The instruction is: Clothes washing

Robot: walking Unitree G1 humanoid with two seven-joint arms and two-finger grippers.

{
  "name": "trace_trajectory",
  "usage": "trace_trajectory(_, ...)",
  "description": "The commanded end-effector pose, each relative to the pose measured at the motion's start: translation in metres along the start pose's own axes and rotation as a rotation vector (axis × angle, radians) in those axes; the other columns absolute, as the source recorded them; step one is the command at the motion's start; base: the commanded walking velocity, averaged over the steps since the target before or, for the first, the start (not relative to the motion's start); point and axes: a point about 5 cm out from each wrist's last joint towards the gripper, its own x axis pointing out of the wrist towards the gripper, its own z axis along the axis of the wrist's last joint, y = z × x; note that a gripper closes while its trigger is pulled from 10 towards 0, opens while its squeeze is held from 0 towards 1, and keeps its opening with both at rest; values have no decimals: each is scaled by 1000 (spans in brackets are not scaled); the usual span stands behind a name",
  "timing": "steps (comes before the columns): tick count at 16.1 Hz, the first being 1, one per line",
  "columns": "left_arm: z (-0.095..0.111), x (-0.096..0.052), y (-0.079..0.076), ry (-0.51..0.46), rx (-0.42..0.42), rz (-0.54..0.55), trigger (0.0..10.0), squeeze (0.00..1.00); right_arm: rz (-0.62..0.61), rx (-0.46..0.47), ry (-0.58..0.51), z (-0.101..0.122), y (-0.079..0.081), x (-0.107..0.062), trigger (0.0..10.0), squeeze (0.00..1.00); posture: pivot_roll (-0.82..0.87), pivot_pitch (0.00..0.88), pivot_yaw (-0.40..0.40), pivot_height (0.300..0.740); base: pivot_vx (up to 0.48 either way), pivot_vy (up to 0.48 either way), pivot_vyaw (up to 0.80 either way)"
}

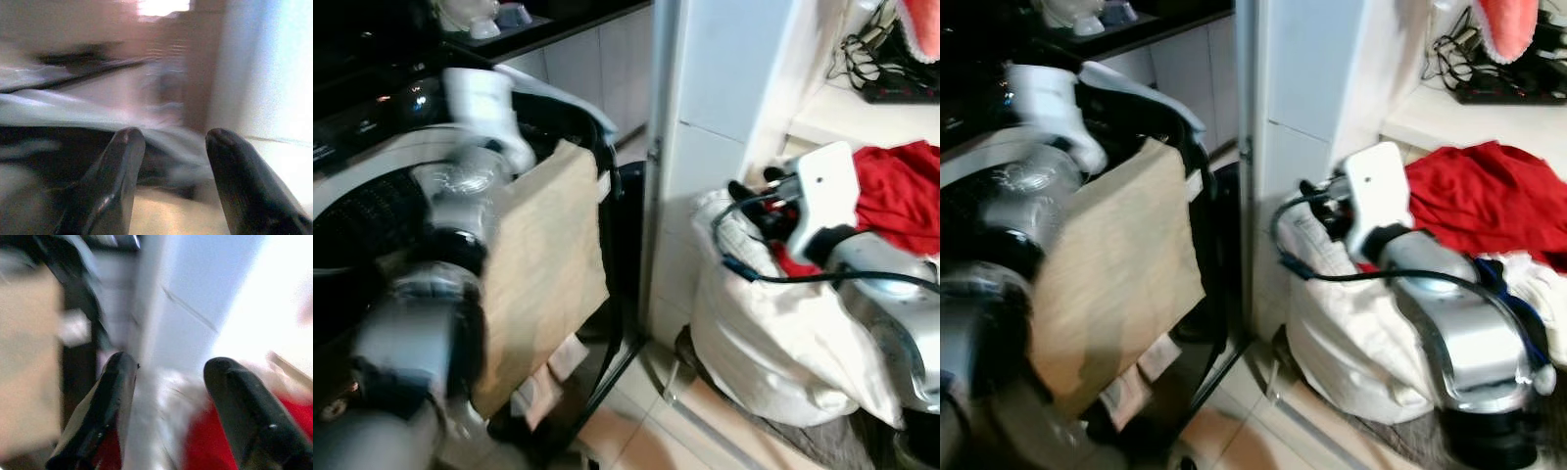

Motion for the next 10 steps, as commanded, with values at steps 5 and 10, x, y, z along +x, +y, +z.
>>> trace_trajectory(5,-11,-44,-55,60,3,-470,10000,0,31,-205,326,-8,-44,-46,10000,1000,-105,0,68,740,0,0,0)
trace_trajectory(10,-13,-73,-88,146,-134,-634,10000,0,-38,-237,458,-11,-65,-75,10000,1000,-111,0,74,740,0,0,0)
